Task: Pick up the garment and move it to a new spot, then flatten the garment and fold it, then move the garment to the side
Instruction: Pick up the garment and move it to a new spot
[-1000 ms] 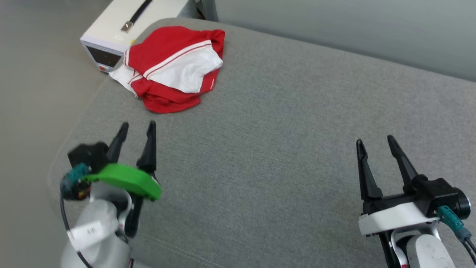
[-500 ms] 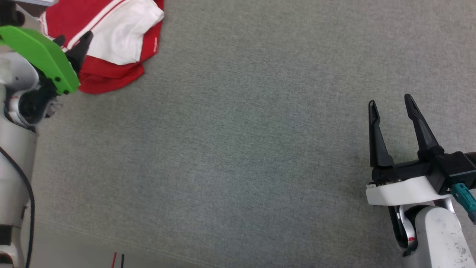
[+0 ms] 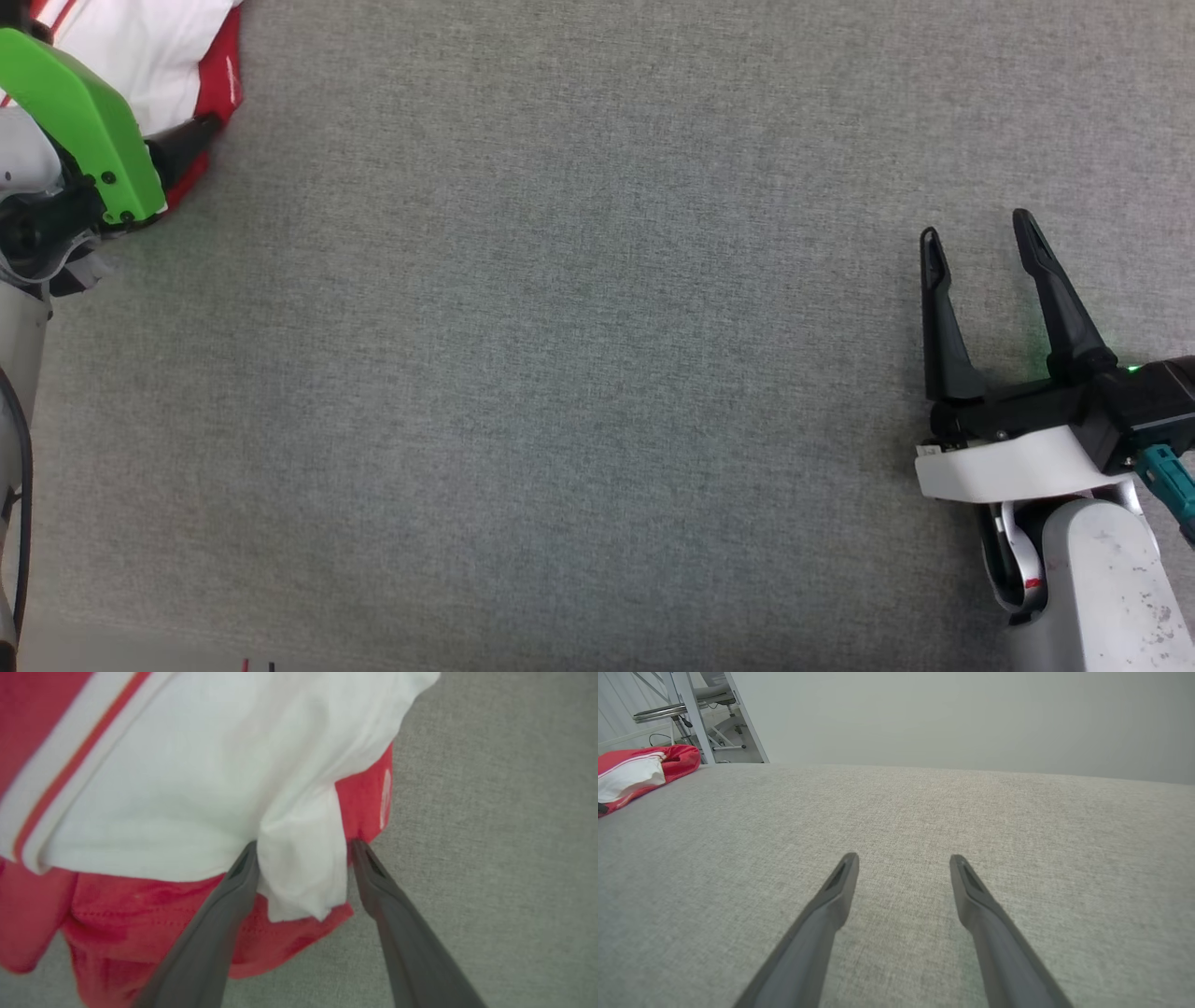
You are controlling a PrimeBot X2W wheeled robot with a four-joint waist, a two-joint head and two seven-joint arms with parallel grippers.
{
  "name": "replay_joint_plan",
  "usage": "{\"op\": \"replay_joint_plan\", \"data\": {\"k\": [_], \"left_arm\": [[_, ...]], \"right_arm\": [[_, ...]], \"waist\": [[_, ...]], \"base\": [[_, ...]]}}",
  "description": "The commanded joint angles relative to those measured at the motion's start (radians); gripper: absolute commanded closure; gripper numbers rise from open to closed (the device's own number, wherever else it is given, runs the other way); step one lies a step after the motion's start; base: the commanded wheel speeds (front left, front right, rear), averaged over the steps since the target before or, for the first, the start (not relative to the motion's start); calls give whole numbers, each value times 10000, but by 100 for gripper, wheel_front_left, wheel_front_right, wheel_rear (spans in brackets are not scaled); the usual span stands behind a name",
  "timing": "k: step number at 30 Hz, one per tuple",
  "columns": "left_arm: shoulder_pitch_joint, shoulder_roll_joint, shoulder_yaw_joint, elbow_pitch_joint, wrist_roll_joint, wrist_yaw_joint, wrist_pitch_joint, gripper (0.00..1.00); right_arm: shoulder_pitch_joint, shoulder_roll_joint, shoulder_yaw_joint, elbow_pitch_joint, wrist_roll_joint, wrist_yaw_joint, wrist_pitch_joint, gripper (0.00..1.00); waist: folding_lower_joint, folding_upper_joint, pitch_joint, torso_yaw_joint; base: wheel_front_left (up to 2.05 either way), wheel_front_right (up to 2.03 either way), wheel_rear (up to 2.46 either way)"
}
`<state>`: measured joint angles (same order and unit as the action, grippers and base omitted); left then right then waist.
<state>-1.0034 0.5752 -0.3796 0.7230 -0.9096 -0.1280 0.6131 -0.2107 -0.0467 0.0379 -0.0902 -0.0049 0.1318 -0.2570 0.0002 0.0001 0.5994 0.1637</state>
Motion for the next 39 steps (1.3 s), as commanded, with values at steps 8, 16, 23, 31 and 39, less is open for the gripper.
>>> {"op": "replay_joint_plan", "data": {"k": [8, 16, 23, 31, 39], "left_arm": [[333, -130, -317, 444, -484, -26, -796, 100], [557, 203, 62, 499, -320, -27, -3906, 100], [1166, 169, 72, -312, -239, -18, -5147, 100], [2115, -218, -262, -2357, -117, 630, -5138, 100], [3118, -1038, -1325, -4323, 167, 1156, -4595, 100]], "right_arm": [[-94, -35, 75, 199, 7, -11, -47, 0], [94, -35, 88, 519, 285, -11, -47, 0], [459, -35, -136, 813, 669, -11, -47, 0], [803, -35, -288, 995, 1131, -11, -47, 0], [1041, -35, -812, 1049, 1394, -11, -47, 0]], "waist": [[-2, -1, -236, -71], [-2, -1, -1480, -120], [-2, -1, -2757, -136], [-2, -1, -3826, -325], [-2, -1, -4550, -941]], "base": [[0, 0, 0], [0, 0, 0], [0, 0, 0], [0, 0, 0], [0, 0, 0]]}}
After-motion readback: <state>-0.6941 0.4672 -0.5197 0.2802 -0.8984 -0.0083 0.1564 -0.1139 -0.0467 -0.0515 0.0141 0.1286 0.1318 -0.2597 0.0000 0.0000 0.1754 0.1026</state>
